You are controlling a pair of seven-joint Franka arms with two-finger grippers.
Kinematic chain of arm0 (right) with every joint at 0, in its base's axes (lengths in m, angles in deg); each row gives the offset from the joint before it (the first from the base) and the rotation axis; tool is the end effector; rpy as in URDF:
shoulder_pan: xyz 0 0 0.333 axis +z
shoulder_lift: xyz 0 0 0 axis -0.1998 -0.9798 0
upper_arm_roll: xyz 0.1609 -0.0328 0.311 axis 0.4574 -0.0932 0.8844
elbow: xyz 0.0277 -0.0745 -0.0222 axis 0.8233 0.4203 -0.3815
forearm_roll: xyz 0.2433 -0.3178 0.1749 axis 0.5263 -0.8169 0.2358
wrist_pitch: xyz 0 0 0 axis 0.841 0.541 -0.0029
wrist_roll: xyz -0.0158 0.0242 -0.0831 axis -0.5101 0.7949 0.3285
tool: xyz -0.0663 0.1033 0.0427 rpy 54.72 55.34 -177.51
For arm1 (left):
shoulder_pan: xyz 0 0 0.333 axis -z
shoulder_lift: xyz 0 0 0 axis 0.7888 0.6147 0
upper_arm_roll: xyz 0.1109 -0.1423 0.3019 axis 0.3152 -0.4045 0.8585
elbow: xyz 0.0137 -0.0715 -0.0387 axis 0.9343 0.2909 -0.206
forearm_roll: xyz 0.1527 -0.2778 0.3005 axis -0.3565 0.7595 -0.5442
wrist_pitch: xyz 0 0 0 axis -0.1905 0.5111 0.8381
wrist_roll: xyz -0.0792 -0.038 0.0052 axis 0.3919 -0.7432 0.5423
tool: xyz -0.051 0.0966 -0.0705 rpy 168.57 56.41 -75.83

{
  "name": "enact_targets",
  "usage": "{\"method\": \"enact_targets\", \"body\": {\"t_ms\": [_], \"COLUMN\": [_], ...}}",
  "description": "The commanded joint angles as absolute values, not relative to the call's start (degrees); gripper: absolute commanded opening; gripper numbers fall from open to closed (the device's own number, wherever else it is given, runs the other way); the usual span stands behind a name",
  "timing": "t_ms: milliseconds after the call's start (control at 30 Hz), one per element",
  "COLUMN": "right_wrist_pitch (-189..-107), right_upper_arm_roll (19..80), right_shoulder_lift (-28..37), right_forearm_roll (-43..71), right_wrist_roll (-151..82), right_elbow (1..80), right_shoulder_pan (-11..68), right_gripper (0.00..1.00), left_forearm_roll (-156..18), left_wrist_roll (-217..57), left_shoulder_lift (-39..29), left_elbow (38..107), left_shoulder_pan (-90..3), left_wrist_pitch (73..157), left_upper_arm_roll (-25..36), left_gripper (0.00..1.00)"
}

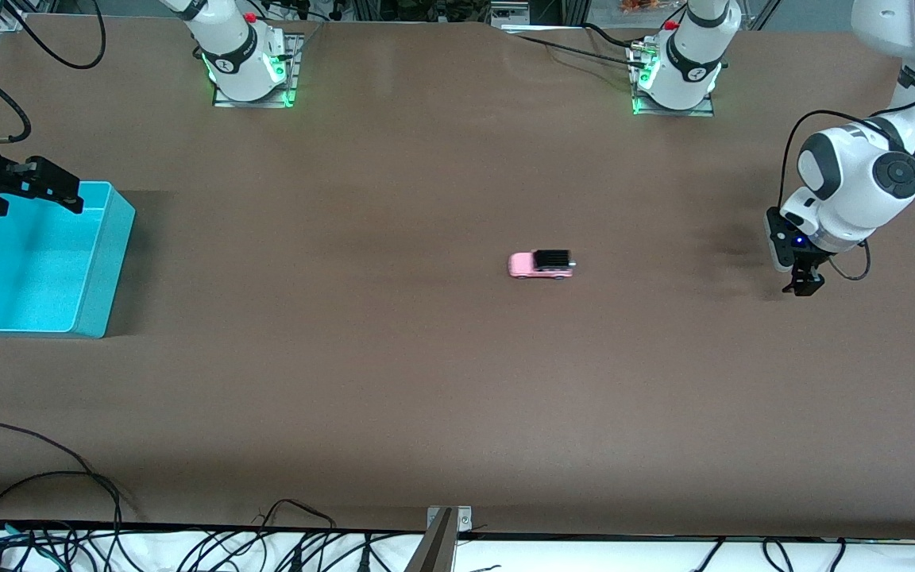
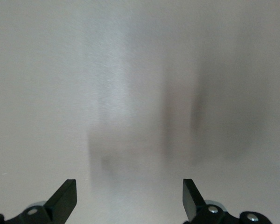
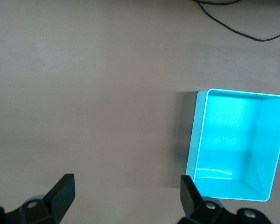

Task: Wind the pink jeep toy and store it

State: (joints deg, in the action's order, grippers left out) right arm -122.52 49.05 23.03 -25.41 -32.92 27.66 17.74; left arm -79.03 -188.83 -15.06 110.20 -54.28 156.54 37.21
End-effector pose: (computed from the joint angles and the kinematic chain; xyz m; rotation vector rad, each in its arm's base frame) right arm 0.6271 0.0021 0.6222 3.0886 0.1116 -0.0300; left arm 0.5194 0.1508 0.1846 -2.1760 2.0968 0.0115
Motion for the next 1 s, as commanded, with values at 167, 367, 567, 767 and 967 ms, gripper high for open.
{"method": "enact_targets", "body": {"t_ms": [167,367,567,767,967], "right_wrist_pitch": [-122.6,-122.6,-122.6,-122.6,-122.6], "right_upper_arm_roll": [49.2,49.2,49.2,49.2,49.3], "right_shoulder_lift": [23.0,23.0,23.0,23.0,23.0], "right_forearm_roll": [-26.0,-26.1,-26.1,-26.1,-26.1], "right_wrist_roll": [-32.9,-33.0,-33.0,-33.0,-32.9], "right_elbow": [27.0,27.0,27.0,27.0,27.0], "right_shoulder_pan": [17.9,17.9,17.9,17.9,17.9], "right_gripper": [1.00,1.00,1.00,1.00,1.00], "left_forearm_roll": [-80.2,-80.2,-80.2,-80.2,-80.2], "left_wrist_roll": [-188.6,-188.6,-188.6,-188.6,-188.9], "left_shoulder_lift": [-21.0,-25.1,-26.8,-27.0,-29.6], "left_elbow": [110.9,111.2,111.4,111.3,111.3], "left_shoulder_pan": [-54.4,-55.0,-55.0,-55.0,-55.0], "left_wrist_pitch": [155.2,154.3,153.1,152.9,152.8], "left_upper_arm_roll": [37.3,37.3,37.3,37.3,37.3], "left_gripper": [1.00,1.00,1.00,1.00,1.00]}}
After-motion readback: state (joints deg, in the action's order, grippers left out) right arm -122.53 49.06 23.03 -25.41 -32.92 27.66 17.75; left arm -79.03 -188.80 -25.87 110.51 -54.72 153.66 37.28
